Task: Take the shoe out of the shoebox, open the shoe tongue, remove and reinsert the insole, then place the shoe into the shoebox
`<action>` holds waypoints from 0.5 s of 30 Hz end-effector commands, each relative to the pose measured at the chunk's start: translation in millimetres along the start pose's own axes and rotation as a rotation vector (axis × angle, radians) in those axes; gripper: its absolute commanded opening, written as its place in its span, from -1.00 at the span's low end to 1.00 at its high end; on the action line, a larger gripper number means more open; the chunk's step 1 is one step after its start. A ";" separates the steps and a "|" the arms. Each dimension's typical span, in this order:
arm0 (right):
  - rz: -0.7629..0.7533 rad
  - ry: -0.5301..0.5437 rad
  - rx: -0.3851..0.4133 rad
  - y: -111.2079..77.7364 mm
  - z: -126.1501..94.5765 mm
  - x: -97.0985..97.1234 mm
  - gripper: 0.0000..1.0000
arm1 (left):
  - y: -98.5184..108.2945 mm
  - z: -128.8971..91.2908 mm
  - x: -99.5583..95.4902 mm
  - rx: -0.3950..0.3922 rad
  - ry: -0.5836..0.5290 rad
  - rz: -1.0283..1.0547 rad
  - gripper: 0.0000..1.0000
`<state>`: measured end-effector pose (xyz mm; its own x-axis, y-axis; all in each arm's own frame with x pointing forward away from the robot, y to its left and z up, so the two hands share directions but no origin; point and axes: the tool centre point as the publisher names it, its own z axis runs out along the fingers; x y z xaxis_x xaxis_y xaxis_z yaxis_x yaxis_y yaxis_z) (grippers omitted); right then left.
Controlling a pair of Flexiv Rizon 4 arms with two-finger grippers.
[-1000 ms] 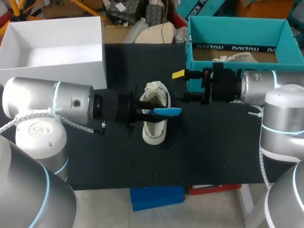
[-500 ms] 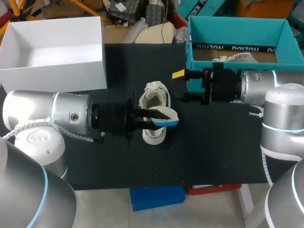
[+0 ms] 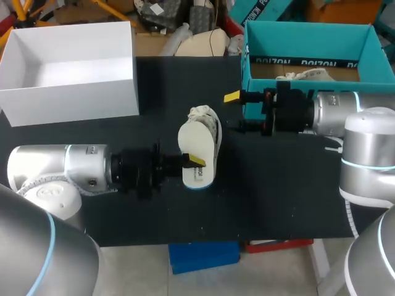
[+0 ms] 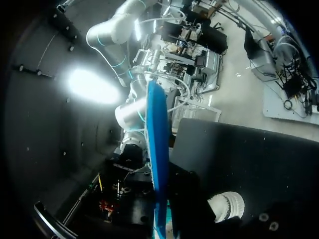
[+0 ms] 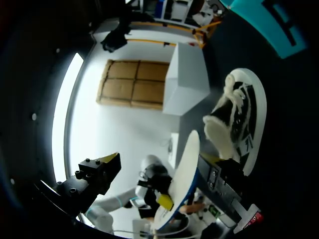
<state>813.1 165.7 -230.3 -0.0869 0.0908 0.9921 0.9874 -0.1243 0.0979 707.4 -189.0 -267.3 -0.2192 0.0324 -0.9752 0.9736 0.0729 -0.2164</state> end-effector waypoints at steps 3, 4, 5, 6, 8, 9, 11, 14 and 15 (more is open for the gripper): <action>0.000 -0.001 -0.004 -0.3 1.7 -0.3 1.00 | -2.4 -0.3 2.8 -0.107 -0.011 0.326 -1.00; 0.000 -0.001 -0.004 -0.3 1.7 -0.3 1.00 | -2.4 -0.3 2.8 -0.107 -0.011 0.326 -1.00; 0.000 -0.001 -0.004 -0.3 1.7 -0.3 1.00 | -2.4 -0.3 2.8 -0.107 -0.011 0.326 -1.00; 0.000 -0.001 -0.004 -0.3 1.7 -0.3 1.00 | -2.4 -0.3 2.8 -0.107 -0.011 0.326 -1.00; 0.000 -0.001 -0.004 -0.3 1.7 -0.3 1.00 | -2.4 -0.3 2.8 -0.107 -0.011 0.326 -1.00; 0.000 -0.001 -0.004 -0.3 1.7 -0.3 1.00 | -2.4 -0.3 2.8 -0.107 -0.011 0.326 -1.00; 0.000 -0.001 -0.004 -0.3 1.7 -0.3 1.00 | -2.4 -0.3 2.8 -0.107 -0.011 0.326 -1.00; 0.000 -0.001 -0.004 -0.3 1.7 -0.3 1.00 | -2.4 -0.3 2.8 -0.107 -0.011 0.326 -1.00; 0.000 -0.001 -0.004 -0.3 1.7 -0.3 1.00 | -3.9 0.1 2.6 -0.111 -0.037 0.356 -1.00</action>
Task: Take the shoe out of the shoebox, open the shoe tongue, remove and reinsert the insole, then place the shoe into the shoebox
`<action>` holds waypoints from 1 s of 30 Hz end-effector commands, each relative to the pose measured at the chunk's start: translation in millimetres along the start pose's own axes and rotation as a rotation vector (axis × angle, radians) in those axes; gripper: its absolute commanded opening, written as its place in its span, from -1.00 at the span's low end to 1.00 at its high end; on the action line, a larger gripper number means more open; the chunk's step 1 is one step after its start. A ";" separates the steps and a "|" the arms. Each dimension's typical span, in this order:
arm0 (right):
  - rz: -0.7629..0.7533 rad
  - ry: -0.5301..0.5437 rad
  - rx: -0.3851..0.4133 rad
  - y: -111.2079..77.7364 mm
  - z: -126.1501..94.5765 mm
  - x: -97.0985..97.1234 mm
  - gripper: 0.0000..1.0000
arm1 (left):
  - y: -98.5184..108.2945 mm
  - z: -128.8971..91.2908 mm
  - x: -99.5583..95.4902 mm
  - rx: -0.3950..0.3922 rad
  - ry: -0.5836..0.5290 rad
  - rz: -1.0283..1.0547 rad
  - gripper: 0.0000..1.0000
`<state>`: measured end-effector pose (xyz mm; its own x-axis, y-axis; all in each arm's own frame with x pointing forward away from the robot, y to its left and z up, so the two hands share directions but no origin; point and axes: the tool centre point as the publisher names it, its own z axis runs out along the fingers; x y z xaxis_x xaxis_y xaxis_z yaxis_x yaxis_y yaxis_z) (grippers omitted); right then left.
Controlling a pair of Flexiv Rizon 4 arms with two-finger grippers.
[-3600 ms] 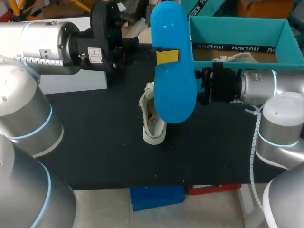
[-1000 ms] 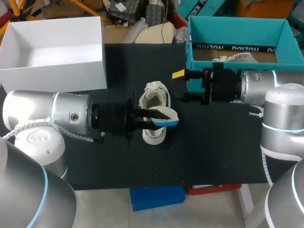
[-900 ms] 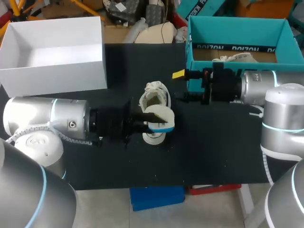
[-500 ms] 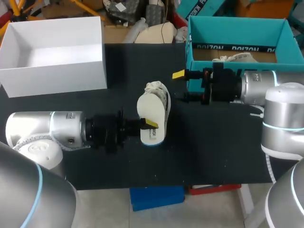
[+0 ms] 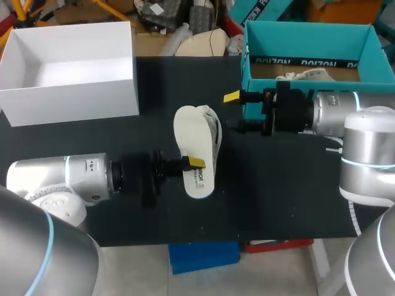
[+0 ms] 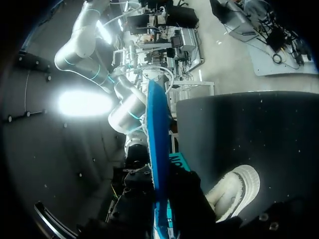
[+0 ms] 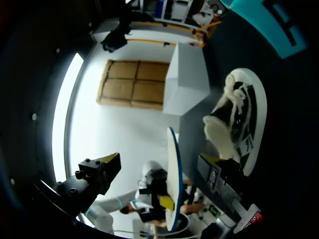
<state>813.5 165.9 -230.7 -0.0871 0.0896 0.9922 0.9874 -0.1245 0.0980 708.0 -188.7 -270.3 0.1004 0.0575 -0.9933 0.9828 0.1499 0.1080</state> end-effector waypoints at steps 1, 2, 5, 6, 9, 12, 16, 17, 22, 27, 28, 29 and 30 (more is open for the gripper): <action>0.000 -0.002 -0.003 -0.7 1.4 0.0 1.00 | -5.8 0.1 -1.4 -0.015 -0.025 0.039 -1.00; 0.000 -0.002 -0.003 -0.7 1.4 0.0 1.00 | -5.7 0.8 -1.1 -0.018 -0.045 0.046 -1.00; 0.000 -0.002 -0.003 -0.7 1.4 0.0 1.00 | -3.9 0.8 -2.2 -0.022 -0.078 0.099 -1.00; 0.000 -0.002 -0.003 -0.7 1.4 0.0 1.00 | -2.2 0.5 -2.9 -0.027 -0.080 0.123 -1.00; 0.000 -0.002 -0.003 -0.7 1.4 0.0 1.00 | 5.3 0.6 -3.2 -0.035 -0.079 0.135 -1.00; 0.000 -0.002 -0.003 -0.7 1.4 0.0 1.00 | 16.8 -0.3 -2.0 -0.041 -0.069 0.134 -1.00; 0.000 -0.002 -0.003 -0.7 1.4 0.0 1.00 | 33.9 -0.8 0.7 -0.049 -0.054 0.118 -1.00; 0.000 -0.002 -0.003 -0.7 1.4 0.0 1.00 | 37.0 -0.4 1.3 -0.048 -0.047 0.119 -1.00; 0.000 -0.002 -0.003 -0.7 1.4 0.0 1.00 | 56.3 4.6 2.5 -0.020 -0.021 0.098 -1.00; 0.000 -0.002 -0.003 -0.7 1.4 0.0 1.00 | 62.4 10.6 2.0 0.006 -0.028 0.068 -1.00; 0.000 -0.002 -0.003 -0.7 1.4 0.0 1.00 | 62.7 11.7 2.4 0.013 -0.025 0.063 -1.00; 0.000 -0.002 -0.003 -0.7 1.4 0.0 1.00 | 62.6 12.6 2.9 0.021 -0.025 0.051 -1.00; 0.000 -0.002 -0.003 -0.7 1.4 0.0 1.00 | 62.6 13.0 3.1 0.025 -0.037 0.046 -1.00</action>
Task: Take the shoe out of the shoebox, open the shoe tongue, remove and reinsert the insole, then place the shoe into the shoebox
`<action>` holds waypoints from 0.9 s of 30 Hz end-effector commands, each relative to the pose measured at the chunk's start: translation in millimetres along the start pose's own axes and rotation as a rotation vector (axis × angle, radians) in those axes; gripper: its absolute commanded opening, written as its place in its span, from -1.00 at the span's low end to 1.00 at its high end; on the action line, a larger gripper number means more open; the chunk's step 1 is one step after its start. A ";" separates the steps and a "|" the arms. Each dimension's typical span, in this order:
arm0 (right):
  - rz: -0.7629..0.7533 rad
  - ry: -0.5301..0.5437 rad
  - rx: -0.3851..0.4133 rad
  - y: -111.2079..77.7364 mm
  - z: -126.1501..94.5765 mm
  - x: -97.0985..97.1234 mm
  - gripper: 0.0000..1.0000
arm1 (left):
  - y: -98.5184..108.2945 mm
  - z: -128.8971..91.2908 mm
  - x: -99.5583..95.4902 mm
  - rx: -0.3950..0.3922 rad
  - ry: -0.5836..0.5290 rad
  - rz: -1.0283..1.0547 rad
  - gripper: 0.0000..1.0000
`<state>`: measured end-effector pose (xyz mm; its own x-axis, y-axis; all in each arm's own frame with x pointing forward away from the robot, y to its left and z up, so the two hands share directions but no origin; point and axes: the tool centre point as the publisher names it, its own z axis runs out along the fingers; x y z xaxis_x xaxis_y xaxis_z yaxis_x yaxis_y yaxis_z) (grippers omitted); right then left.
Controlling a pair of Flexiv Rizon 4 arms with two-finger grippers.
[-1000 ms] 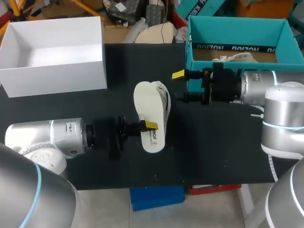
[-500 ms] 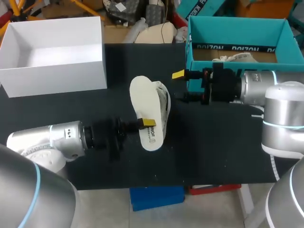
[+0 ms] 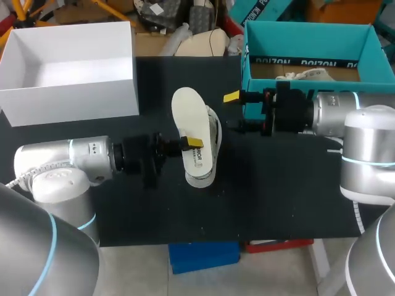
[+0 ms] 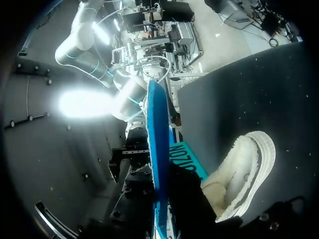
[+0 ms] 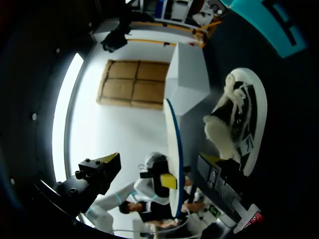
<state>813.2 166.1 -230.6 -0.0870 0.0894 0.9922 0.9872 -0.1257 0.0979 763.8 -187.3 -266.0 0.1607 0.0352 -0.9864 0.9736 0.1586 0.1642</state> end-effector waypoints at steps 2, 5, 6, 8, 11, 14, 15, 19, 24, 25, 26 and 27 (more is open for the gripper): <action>0.000 -0.002 -0.002 -0.4 1.3 -0.1 1.00 | 5.1 5.1 4.0 0.052 -0.017 -0.029 -1.00; 0.000 -0.002 -0.002 -0.4 1.3 -0.1 1.00 | 1.6 -0.2 6.9 0.073 -0.031 -0.043 -1.00; 0.000 -0.002 -0.002 -0.4 1.3 -0.1 1.00 | 1.6 -0.2 6.9 0.073 -0.031 -0.043 -1.00; 0.000 -0.002 -0.002 -0.4 1.3 -0.1 1.00 | 1.6 -0.2 6.9 0.073 -0.031 -0.043 -1.00; 0.000 -0.002 -0.002 -0.4 1.3 -0.1 1.00 | 1.6 -0.2 6.9 0.073 -0.031 -0.043 -1.00; -0.022 -0.014 0.039 3.1 7.6 -1.9 1.00 | 1.6 -0.2 6.9 0.073 -0.031 -0.043 -1.00; -0.022 -0.019 0.057 4.1 10.0 -3.0 1.00 | 1.6 -0.2 6.9 0.073 -0.031 -0.043 -1.00; -0.034 -0.040 0.105 4.8 19.0 -8.1 1.00 | 1.6 -0.2 6.9 0.073 -0.031 -0.043 -1.00; -0.034 -0.063 0.140 1.4 30.4 -15.7 1.00 | 1.6 -0.2 6.9 0.073 -0.031 -0.043 -1.00; -0.035 -0.061 0.142 0.2 33.1 -16.5 1.00 | 1.6 -0.2 6.9 0.073 -0.031 -0.043 -1.00; -0.036 -0.055 0.146 -1.0 36.2 -18.0 1.00 | 1.6 -0.2 6.9 0.073 -0.031 -0.043 -1.00; -0.036 -0.055 0.147 -2.0 39.2 -20.0 1.00 | 1.6 -0.2 6.9 0.073 -0.031 -0.043 -1.00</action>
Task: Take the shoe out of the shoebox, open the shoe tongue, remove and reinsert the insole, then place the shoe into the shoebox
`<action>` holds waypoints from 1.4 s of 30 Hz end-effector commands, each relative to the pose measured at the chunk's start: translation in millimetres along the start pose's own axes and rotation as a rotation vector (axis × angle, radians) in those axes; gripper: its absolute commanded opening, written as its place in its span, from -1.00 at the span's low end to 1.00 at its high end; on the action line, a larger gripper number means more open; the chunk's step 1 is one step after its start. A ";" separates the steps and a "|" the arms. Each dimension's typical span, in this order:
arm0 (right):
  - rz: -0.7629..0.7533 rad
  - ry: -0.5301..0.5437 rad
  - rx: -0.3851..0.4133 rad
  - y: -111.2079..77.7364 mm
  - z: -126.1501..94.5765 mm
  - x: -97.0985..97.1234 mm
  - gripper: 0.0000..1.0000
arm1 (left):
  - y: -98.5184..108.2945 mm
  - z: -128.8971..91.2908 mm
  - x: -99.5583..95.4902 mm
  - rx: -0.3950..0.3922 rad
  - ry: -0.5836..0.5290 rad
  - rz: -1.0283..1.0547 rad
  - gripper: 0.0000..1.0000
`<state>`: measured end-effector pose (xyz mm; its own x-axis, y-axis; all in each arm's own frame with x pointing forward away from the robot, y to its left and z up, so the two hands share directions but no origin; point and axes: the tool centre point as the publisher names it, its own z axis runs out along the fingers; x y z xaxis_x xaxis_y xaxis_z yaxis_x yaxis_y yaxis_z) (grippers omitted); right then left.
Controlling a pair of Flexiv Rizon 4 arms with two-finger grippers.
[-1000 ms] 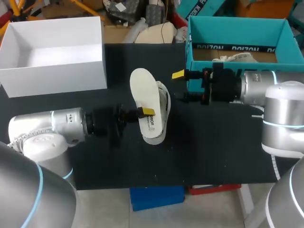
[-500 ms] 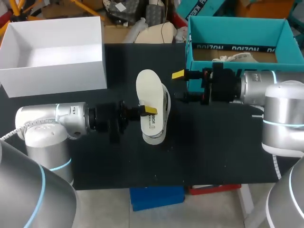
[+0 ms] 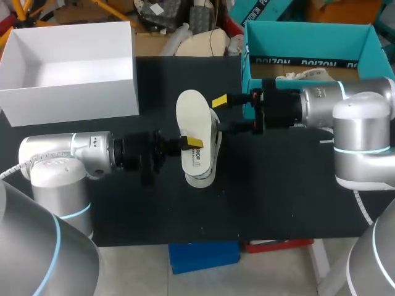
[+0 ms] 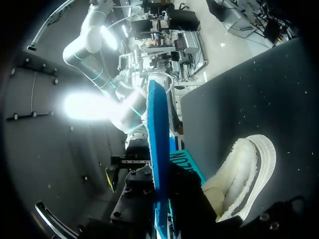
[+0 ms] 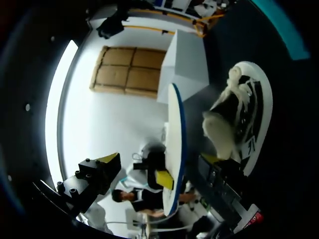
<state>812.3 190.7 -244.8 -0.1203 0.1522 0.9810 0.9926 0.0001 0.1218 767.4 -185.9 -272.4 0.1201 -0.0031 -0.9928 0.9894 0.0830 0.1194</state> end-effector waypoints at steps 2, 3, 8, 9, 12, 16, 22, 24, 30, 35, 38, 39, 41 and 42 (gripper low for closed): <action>0.007 0.024 0.023 3.2 20.7 -9.2 0.91 | -1.0 0.6 0.0 -0.004 0.002 0.003 -1.00; 0.006 0.027 0.025 2.6 24.5 -9.5 0.80 | -1.0 0.6 0.0 -0.004 0.002 0.003 -1.00; -0.002 0.042 0.035 2.6 41.1 -7.8 0.37 | -1.0 0.6 0.0 -0.004 0.002 0.003 -1.00; -0.002 0.043 0.035 2.6 43.1 -7.9 0.34 | -1.0 0.6 0.0 -0.004 0.002 0.003 -1.00; -0.001 0.049 0.036 3.0 50.5 -9.6 0.12 | -1.0 0.6 0.0 -0.004 0.002 0.003 -1.00; 0.002 0.051 0.035 3.0 55.7 -11.0 -0.18 | -1.0 0.6 0.0 -0.004 0.002 0.003 -1.00; 0.015 0.052 0.026 0.7 57.7 -17.1 -0.21 | -1.0 0.6 0.0 -0.004 0.002 0.003 -1.00; 0.018 0.052 0.024 0.6 58.9 -20.2 -0.22 | -1.0 0.6 0.0 -0.004 0.002 0.003 -1.00; 0.022 0.053 0.018 1.1 58.6 -25.6 -0.28 | -1.0 0.6 0.0 -0.004 0.002 0.003 -1.00; 0.017 0.050 0.018 2.8 54.8 -26.5 -0.40 | -1.0 0.6 0.0 -0.004 0.002 0.003 -1.00; 0.012 0.046 0.014 4.3 52.4 -25.5 -0.44 | -1.0 0.6 0.0 -0.004 0.002 0.003 -1.00; 0.011 0.046 0.013 4.6 51.9 -25.2 -0.55 | -1.0 0.6 0.0 -0.004 0.002 0.003 -1.00; 0.009 0.045 0.012 4.8 51.8 -25.0 -0.81 | -1.0 0.6 0.0 -0.004 0.002 0.003 -1.00; 0.009 0.044 0.013 5.1 51.7 -25.2 -0.91 | -1.0 0.6 0.0 -0.004 0.002 0.003 -1.00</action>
<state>821.7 238.7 -277.2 -0.1120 0.1062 0.9880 0.9937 0.0111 0.1114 767.6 -185.3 -272.5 0.1200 -0.0039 -0.9928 0.9895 0.0812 0.1193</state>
